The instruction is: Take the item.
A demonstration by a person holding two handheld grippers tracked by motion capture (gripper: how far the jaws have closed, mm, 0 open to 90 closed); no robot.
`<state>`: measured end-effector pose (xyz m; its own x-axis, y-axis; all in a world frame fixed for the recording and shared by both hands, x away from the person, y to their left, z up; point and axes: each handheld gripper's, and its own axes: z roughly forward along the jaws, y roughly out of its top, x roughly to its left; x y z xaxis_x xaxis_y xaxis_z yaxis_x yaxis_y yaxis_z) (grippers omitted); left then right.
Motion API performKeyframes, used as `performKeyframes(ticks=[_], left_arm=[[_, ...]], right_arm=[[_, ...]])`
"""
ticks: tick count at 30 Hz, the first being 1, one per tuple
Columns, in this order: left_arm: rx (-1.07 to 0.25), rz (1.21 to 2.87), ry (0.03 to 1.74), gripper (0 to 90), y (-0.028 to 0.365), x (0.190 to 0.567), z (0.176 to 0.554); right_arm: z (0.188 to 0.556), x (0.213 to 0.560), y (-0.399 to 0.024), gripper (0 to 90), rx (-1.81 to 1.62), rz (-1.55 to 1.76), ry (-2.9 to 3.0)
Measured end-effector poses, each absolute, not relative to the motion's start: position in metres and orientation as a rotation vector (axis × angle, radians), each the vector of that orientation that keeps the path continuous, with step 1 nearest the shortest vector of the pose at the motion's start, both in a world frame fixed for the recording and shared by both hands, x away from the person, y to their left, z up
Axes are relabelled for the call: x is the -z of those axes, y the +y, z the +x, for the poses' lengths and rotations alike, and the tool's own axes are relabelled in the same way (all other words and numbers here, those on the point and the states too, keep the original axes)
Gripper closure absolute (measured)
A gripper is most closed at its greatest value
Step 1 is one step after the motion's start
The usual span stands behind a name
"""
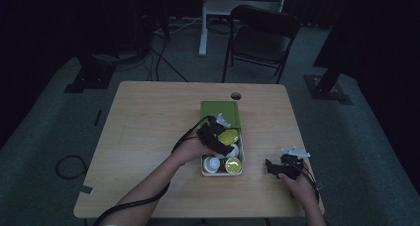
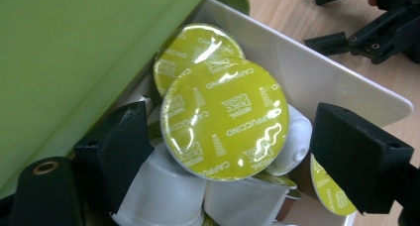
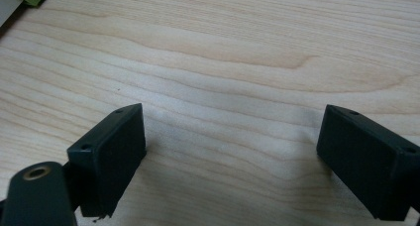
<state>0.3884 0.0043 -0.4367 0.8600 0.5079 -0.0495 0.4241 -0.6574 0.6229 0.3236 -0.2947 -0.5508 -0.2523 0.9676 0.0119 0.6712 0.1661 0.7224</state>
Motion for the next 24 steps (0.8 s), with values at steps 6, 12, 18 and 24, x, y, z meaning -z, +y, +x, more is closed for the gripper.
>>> performKeyframes(ticks=[6, 12, 18, 24], left_arm=[[-0.147, 2.386, 0.69, 22.4, 0.0, 0.4397, 0.3903], [-0.179, 2.373, 0.695, 32.4, 0.0003, 0.4394, 0.3897], [-0.195, 2.364, 0.683, 38.0, 0.0008, 0.4386, 0.3878], [-0.214, 2.339, 0.672, 38.3, 0.0015, 0.4336, 0.3851]], right_arm=[[0.3236, 0.5508, -0.2947, 10.9, -0.862, 1.548, 1.992], [0.3236, 0.5508, -0.2947, 10.9, -0.862, 1.547, 1.992], [0.3236, 0.5508, -0.2947, 10.9, -0.862, 1.547, 1.992], [0.3237, 0.5508, -0.2946, 10.9, -0.862, 1.548, 1.992]])
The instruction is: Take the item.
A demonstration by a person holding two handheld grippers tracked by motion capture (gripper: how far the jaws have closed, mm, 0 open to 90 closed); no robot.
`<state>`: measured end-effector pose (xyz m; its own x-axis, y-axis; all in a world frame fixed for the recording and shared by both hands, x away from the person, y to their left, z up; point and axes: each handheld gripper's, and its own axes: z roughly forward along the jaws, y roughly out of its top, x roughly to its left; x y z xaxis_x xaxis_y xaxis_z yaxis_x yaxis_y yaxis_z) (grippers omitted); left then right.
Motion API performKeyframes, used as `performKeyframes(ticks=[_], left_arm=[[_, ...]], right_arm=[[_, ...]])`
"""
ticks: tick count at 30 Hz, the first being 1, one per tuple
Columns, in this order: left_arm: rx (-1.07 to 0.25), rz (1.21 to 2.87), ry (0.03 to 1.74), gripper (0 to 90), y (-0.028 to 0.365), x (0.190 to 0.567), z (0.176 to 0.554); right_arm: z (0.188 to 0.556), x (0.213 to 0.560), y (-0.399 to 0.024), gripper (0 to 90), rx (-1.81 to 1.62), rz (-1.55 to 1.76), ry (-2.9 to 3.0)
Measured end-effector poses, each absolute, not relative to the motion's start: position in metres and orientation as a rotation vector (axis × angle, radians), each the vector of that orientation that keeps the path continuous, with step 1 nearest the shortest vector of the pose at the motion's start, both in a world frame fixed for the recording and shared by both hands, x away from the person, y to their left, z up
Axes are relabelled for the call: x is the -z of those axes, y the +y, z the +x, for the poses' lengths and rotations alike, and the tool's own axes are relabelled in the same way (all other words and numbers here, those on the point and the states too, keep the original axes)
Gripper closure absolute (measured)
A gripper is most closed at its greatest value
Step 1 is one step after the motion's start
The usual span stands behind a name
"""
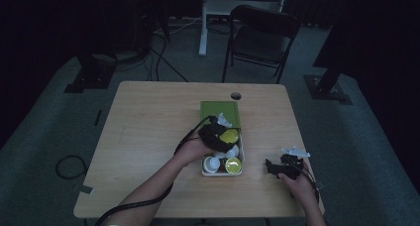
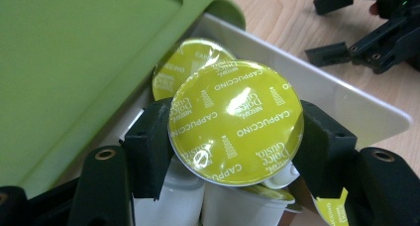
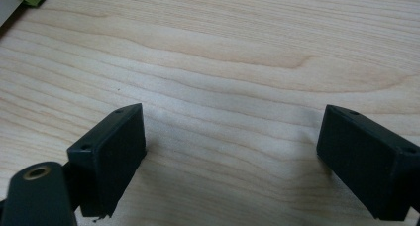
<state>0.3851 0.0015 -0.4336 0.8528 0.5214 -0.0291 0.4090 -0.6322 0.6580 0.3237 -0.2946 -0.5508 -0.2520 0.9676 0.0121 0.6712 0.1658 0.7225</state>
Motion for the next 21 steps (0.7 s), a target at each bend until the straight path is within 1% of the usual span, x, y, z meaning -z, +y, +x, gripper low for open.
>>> performKeyframes(ticks=[11, 21], left_arm=[[-0.208, 2.336, 0.648, 38.5, 0.005, 0.421, 0.378], [-0.229, 2.317, 0.646, 38.5, 0.017, 0.408, 0.371]], right_arm=[[0.324, 0.551, -0.295, 10.9, -0.862, 1.548, 1.991], [0.324, 0.551, -0.295, 10.9, -0.861, 1.548, 1.991]])
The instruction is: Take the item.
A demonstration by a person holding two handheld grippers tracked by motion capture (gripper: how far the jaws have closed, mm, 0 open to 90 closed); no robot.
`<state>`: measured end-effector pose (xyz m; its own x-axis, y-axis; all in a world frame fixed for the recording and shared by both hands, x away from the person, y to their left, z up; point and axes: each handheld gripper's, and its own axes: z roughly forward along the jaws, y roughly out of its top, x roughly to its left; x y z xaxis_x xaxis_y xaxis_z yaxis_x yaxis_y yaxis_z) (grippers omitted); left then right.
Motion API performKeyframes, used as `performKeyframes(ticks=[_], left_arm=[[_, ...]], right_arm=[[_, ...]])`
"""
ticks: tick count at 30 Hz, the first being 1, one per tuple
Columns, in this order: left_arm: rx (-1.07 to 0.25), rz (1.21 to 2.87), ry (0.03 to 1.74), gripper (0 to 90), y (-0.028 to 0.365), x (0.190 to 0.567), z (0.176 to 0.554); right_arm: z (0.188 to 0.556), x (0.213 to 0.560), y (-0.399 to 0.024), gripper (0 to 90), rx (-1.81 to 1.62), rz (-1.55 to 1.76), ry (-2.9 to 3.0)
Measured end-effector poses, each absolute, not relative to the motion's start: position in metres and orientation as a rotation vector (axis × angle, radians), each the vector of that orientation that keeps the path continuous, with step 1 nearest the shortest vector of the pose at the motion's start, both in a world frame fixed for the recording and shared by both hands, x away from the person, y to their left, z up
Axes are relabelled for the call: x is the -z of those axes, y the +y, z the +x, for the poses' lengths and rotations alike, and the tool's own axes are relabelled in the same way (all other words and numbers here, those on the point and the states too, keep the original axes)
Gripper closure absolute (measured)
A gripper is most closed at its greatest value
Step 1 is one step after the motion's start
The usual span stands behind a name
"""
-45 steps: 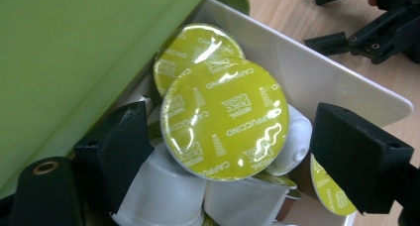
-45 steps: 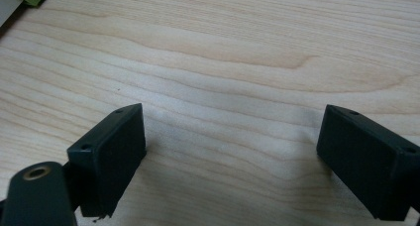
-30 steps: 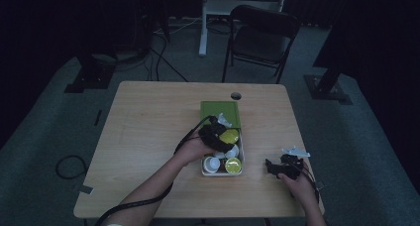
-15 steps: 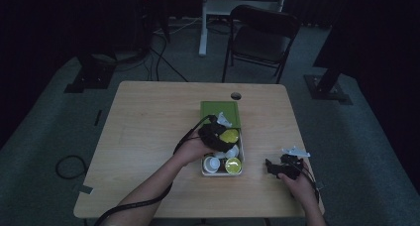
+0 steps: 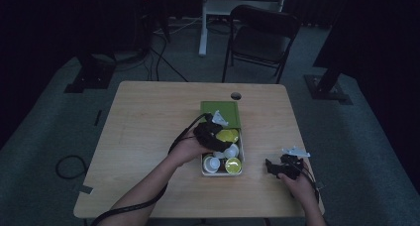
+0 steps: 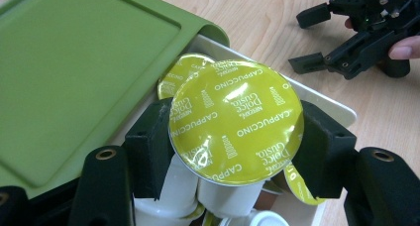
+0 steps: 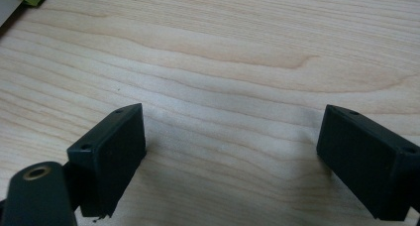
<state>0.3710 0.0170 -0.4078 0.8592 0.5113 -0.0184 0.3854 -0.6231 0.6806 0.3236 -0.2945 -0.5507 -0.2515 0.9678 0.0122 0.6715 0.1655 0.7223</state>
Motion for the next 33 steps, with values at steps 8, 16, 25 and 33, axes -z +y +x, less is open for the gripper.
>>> performKeyframes(ticks=[8, 16, 25, 33], left_arm=[[-0.241, 2.311, 0.652, 38.5, 0.028, 0.402, 0.368], [-0.253, 2.292, 0.677, 38.5, 0.045, 0.397, 0.367], [-0.276, 2.274, 0.706, 38.5, 0.062, 0.395, 0.365], [-0.289, 2.267, 0.736, 38.5, 0.079, 0.397, 0.362]], right_arm=[[0.324, 0.551, -0.295, 10.9, -0.862, 1.548, 1.991], [0.324, 0.551, -0.295, 10.9, -0.862, 1.548, 1.991], [0.324, 0.551, -0.295, 10.9, -0.861, 1.548, 1.991], [0.324, 0.551, -0.295, 10.9, -0.861, 1.548, 1.991]])
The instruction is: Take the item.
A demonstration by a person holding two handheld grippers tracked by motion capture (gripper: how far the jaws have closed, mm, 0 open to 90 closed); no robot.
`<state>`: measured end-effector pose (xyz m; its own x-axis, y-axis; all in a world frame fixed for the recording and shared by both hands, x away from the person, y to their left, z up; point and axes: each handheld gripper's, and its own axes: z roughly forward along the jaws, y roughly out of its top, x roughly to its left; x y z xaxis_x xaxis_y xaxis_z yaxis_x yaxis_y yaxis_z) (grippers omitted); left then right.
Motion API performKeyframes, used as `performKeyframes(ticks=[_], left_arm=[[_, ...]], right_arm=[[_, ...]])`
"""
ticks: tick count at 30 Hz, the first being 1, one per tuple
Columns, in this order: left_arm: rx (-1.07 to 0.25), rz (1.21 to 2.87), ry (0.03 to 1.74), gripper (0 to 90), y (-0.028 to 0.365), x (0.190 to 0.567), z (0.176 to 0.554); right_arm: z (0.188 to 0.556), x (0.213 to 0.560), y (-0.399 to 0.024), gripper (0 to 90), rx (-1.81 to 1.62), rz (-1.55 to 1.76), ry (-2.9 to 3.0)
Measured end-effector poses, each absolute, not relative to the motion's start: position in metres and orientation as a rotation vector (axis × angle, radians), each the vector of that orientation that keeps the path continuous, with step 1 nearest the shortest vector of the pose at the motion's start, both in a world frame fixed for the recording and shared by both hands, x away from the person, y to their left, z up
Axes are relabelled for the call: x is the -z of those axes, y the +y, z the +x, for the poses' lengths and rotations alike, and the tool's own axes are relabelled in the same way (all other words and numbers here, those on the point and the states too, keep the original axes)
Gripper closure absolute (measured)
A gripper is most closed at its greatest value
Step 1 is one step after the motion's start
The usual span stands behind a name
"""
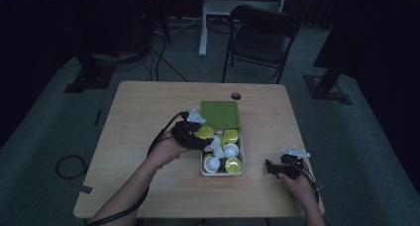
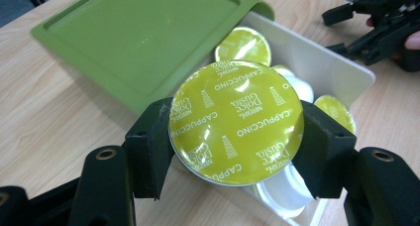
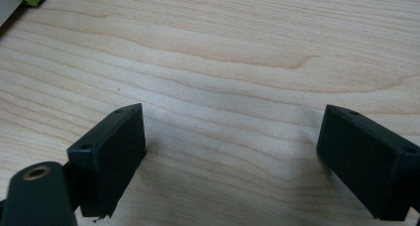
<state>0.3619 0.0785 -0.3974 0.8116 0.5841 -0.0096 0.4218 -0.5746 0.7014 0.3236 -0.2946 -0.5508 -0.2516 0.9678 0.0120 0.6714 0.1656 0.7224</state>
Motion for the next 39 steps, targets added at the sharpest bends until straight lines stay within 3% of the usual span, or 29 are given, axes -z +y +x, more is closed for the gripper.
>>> performKeyframes(ticks=[39], left_arm=[[-0.378, 2.155, 0.949, 38.6, 0.154, 0.422, 0.355]], right_arm=[[0.324, 0.551, -0.294, 10.9, -0.861, 1.55, 1.991]])
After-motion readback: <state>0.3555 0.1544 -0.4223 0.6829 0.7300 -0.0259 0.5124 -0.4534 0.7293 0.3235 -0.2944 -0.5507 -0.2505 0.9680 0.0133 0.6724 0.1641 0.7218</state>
